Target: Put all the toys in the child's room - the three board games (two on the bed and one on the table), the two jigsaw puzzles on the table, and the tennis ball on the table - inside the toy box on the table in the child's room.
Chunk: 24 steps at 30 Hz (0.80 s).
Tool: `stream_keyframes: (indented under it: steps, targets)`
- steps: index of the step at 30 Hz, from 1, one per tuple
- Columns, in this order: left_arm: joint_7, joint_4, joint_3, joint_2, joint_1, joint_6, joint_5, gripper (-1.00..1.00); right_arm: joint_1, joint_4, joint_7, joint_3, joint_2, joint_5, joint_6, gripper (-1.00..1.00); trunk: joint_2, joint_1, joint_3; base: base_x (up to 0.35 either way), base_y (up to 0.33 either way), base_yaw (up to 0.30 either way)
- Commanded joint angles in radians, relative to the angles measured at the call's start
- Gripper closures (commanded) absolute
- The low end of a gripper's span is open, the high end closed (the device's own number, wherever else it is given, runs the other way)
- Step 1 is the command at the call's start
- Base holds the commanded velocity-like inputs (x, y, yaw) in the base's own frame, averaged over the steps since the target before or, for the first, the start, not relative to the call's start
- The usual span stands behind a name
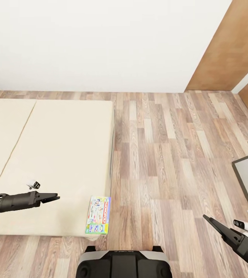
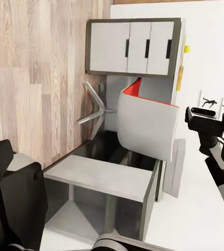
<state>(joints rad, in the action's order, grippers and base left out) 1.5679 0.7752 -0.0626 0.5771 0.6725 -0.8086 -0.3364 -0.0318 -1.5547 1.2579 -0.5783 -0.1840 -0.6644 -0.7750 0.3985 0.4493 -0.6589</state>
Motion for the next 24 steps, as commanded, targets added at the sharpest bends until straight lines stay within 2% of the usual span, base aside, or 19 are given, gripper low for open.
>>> stream_keyframes:
  steps: [1,24]
  targets:
    - [0.003,-0.001,-0.005,0.001,0.001,-0.011,-0.004,-1.00,-0.001,-0.001,-0.001,0.000,0.000,-0.005,-0.007,-1.00,0.002,0.001,0.001,0.000,0.000,0.000]
    - [0.003,-0.001,-0.006,-0.001,0.001,-0.010,-0.004,-1.00,0.000,0.000,-0.006,0.004,0.001,-0.002,0.014,-1.00,0.002,0.001,0.038,0.000,0.000,0.000]
